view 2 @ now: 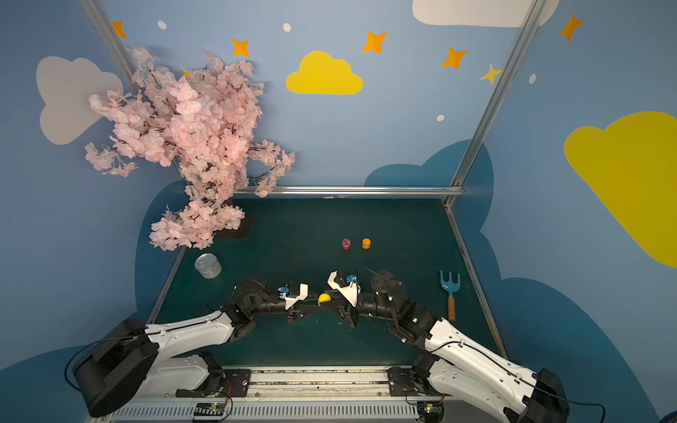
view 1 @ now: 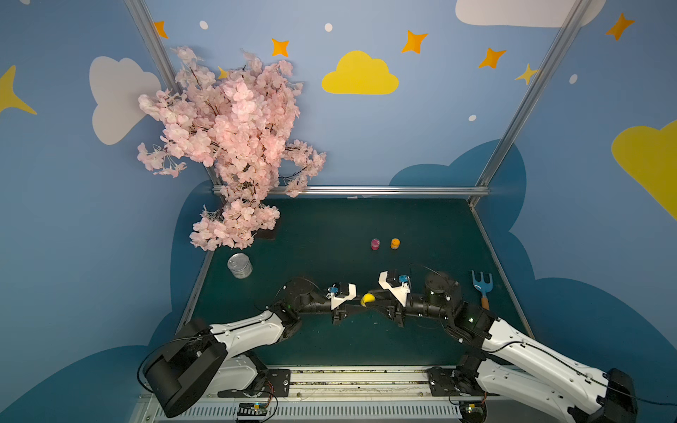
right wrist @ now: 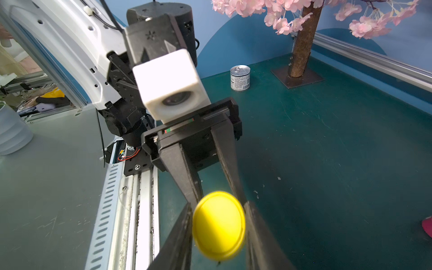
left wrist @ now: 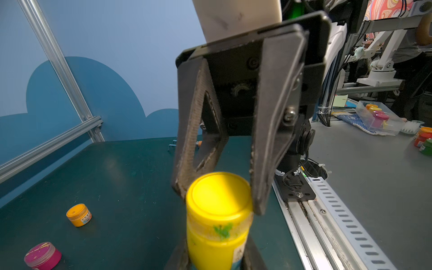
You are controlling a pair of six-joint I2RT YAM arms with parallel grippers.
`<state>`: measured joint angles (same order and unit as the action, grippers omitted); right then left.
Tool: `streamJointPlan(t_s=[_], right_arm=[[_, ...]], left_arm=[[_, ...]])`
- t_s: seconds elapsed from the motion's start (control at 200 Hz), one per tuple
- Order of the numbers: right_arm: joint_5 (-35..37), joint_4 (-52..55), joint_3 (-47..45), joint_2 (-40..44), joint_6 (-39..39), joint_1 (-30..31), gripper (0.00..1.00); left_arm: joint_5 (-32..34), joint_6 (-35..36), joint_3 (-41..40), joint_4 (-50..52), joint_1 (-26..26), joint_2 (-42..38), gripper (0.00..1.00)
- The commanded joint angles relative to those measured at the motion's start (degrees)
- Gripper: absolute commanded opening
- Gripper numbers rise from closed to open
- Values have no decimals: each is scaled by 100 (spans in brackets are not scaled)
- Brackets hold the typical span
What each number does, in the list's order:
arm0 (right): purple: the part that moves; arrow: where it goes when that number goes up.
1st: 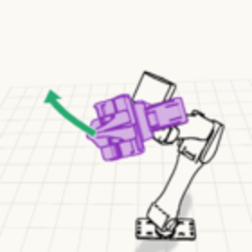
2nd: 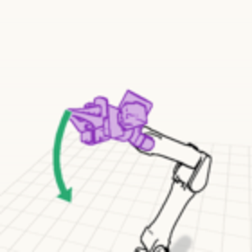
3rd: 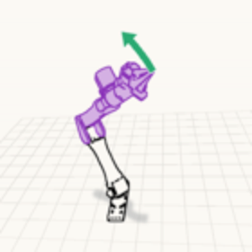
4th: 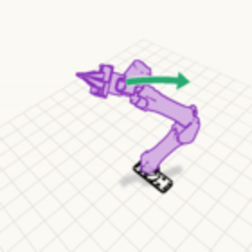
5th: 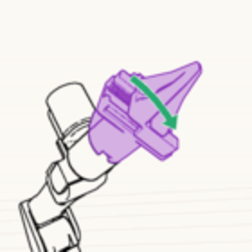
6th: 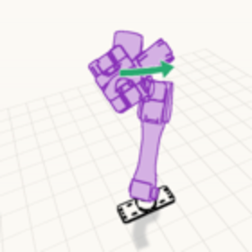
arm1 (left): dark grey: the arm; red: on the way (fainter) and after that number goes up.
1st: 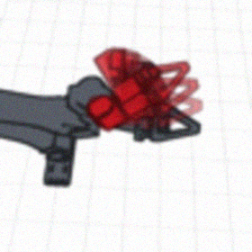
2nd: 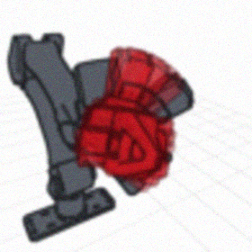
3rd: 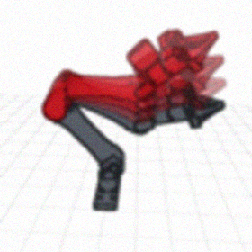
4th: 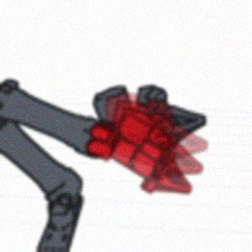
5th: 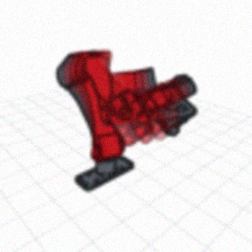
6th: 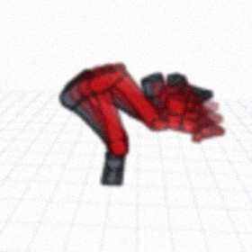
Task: Close the paint jar lid
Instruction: Screw the lid onto the paint jar, then place the paint jar at the center of the board.
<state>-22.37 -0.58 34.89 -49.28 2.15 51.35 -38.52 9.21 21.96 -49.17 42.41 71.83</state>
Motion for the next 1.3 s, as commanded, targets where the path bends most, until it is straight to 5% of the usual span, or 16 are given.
streamJointPlan(t_s=[0.0, 0.28, 0.816, 1.091, 1.297], right_arm=[[453, 99, 253, -102, -233, -4, 17], [916, -46, 417, -532, -828, -1, 0], [2067, -7, 1015, -1426, -1738, 478, 0], [2378, 27, 1175, -1708, -1863, 704, 0], [2990, 692, 1301, -1476, -1732, 709, 0]], left_arm=[[640, 100, -15, -121, 20, -189, 27], [1995, 618, -243, -41, 153, -673, 27], [3970, 902, -498, -397, 299, -879, 27], [4056, 916, -514, -385, 314, -873, 28], [3729, 868, -251, 265, 295, -786, 38]])
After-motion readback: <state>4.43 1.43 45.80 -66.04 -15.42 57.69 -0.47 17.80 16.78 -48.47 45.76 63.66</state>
